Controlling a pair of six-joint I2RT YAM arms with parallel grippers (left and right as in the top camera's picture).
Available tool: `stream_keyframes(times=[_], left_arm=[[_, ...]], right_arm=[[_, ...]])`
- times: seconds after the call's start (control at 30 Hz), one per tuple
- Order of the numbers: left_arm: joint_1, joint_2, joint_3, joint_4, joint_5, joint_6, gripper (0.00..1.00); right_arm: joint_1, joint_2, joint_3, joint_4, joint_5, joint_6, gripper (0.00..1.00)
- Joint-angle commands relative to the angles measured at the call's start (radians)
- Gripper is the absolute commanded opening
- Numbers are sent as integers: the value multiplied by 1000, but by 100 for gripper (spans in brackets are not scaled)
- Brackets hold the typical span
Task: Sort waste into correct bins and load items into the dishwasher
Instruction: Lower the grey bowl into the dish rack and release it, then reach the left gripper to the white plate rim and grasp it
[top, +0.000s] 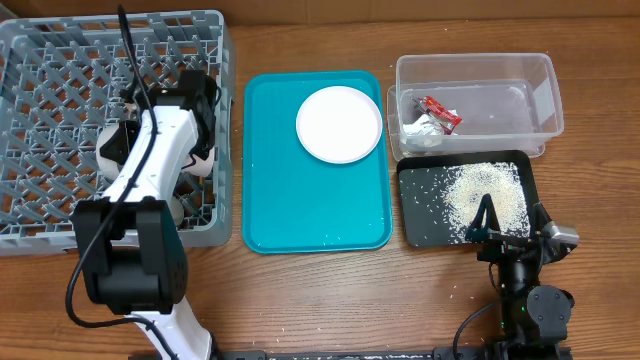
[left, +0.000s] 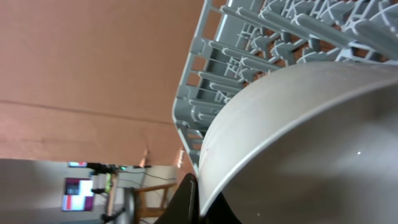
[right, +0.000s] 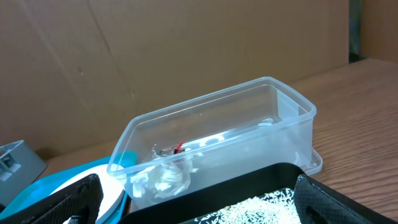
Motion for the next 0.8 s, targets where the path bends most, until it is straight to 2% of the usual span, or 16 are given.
stream_keyframes(times=[0.0,0.33,0.5,0.53,0.63,0.7,0.77], left_arm=[[-16,58,-6,-10,27,24,4],[-91,50,15,-64,68,18,4],[-101,48,29,-172,136,-117,6],[-101,43,53,-222,180,-161,9],[-101,29,132,-280,312,-173,9],[-102,12,211,-313,444,-138,10],[-102,-8,288,-325,583,-90,17]], right_arm=[[-4,-10,-11,5,-2,0,100],[-4,-10,-11,5,-2,0,100],[-4,-10,-11,5,-2,0,100],[-4,-10,-11,5,-2,0,100],[-4,-10,-11,5,-2,0,100],[-4,-10,-11,5,-2,0,100],[-4,-10,-11,5,-2,0,100]])
